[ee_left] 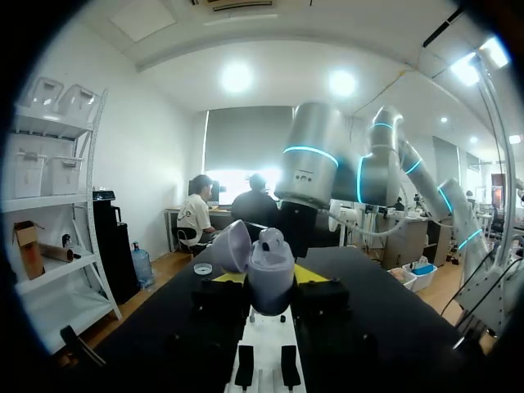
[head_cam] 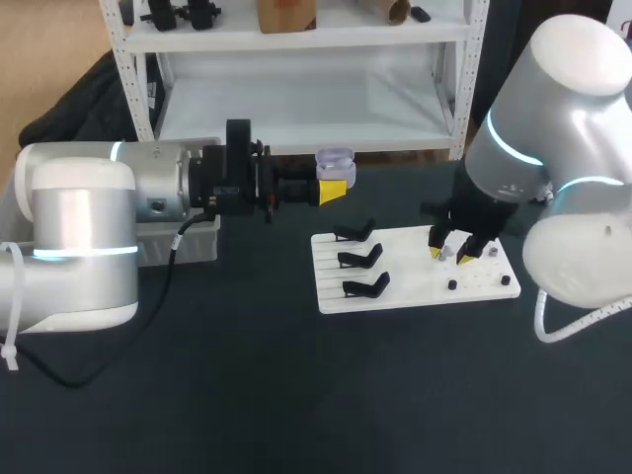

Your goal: Pick up each earbud case from the left stands, insert the matching earbuds, close the lid, and place the case in the box.

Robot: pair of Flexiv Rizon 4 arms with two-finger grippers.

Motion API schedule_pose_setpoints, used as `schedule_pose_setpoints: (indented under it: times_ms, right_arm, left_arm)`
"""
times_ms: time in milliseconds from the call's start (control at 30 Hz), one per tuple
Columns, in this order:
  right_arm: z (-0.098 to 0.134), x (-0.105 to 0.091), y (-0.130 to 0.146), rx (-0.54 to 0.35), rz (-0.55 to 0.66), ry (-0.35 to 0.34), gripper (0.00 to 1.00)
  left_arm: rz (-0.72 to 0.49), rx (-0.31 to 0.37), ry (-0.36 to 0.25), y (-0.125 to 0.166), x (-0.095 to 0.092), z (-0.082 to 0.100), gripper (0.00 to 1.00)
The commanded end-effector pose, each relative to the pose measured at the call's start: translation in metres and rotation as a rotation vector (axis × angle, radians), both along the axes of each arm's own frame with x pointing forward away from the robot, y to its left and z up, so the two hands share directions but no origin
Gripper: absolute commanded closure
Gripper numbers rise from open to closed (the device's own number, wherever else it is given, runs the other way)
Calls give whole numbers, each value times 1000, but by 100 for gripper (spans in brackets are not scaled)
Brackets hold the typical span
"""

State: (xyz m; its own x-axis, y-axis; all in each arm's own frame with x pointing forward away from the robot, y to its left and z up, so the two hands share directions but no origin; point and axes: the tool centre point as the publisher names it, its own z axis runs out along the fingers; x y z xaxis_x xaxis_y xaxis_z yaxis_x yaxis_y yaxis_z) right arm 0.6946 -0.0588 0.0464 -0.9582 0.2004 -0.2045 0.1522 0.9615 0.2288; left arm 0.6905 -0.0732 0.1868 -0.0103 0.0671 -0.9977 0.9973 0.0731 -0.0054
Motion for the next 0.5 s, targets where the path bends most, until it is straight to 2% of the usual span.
schedule_pose_setpoints:
  times_ms: [33,500]
  right_arm:
    - [-2,3,0,3,2,10,62]
    - [-15,8,-3,-1,2,33,63]
  left_arm:
    - [2,-2,-1,0,0,0,100]
    - [2,-2,-1,0,0,0,100]
